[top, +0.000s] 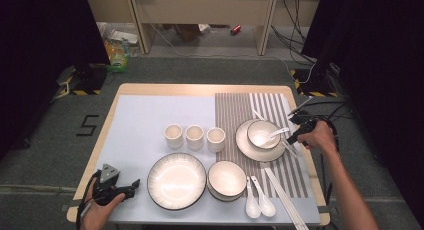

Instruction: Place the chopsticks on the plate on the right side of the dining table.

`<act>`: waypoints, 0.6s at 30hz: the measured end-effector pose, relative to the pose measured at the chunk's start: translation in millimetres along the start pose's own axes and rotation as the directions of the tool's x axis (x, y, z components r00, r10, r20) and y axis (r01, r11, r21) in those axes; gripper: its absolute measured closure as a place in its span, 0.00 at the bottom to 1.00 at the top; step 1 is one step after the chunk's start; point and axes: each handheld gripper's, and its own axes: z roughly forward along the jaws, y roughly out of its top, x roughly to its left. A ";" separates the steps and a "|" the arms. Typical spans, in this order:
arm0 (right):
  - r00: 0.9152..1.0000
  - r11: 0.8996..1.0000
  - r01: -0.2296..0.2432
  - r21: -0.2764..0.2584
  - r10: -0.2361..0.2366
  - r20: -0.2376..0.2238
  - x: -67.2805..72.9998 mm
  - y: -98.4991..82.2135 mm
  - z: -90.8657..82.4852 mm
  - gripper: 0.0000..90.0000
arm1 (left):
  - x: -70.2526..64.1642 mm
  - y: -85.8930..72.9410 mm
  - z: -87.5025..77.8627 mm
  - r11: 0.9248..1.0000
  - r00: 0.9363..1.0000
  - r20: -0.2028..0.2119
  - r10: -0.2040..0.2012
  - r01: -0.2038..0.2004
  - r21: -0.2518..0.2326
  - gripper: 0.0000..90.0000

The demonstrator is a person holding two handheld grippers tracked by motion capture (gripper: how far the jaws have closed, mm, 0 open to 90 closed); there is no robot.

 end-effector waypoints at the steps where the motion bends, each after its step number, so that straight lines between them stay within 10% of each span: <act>1: 1.000 1.000 -0.001 0.001 0.001 -0.003 -0.2 -3.2 -0.5 0.84 | -0.2 -0.1 0.3 1.000 1.000 -0.003 0.000 0.000 -0.004 0.16; 18: 0.999 0.998 0.053 0.026 -0.053 -0.006 3.8 -15.9 7.4 0.91 | 0.1 0.1 -0.1 1.000 1.000 0.002 0.000 0.000 0.002 0.16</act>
